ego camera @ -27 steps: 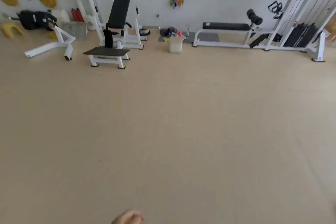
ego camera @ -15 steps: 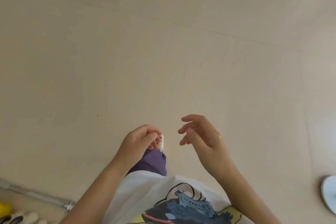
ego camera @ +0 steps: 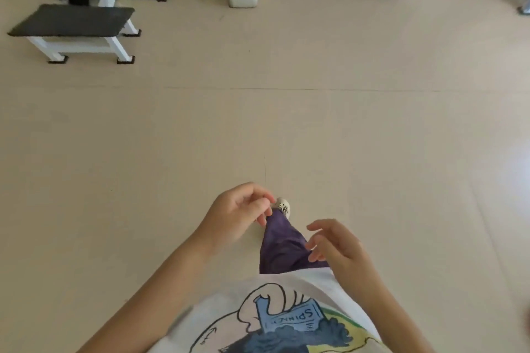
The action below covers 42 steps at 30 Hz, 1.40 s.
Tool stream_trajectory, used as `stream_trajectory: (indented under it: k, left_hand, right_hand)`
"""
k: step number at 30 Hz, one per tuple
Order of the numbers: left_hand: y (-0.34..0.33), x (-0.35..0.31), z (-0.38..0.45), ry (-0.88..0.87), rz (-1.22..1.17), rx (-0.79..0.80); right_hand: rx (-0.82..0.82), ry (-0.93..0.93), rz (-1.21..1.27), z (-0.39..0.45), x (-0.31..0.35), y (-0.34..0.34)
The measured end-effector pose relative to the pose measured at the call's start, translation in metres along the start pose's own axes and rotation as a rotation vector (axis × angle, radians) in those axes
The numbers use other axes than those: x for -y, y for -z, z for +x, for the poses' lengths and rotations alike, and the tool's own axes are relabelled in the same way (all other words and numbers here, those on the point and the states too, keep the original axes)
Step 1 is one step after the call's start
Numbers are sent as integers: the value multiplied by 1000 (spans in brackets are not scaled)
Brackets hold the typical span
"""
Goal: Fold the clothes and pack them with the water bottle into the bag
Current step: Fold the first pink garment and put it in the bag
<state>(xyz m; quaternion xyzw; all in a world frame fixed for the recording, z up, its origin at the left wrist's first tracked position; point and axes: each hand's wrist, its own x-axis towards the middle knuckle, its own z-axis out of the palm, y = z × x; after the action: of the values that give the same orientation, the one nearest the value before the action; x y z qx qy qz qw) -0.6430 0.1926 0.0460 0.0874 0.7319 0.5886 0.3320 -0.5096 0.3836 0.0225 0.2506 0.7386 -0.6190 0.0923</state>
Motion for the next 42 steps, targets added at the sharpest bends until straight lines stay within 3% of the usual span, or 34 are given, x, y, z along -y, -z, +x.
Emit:
stream_trajectory:
  k: [8, 16, 25, 34, 38, 42]
  left_hand:
    - [64, -84, 189, 94, 18, -98]
    - [146, -126, 382, 134, -94, -245]
    - [260, -231, 624, 66, -100, -106]
    - [296, -348, 892, -24, -77, 33]
    - [308, -390, 1007, 8, -37, 5]
    - [329, -431, 1094, 67, -16, -54]
  right_hand:
    - [173, 113, -33, 230, 146, 39]
    - [256, 283, -31, 461, 288, 40]
    - [162, 130, -63, 673, 387, 65]
    - [-35, 13, 86, 885, 431, 145]
    - [-31, 32, 94, 1003, 477, 189]
    - [105, 65, 40, 1109, 550, 224]
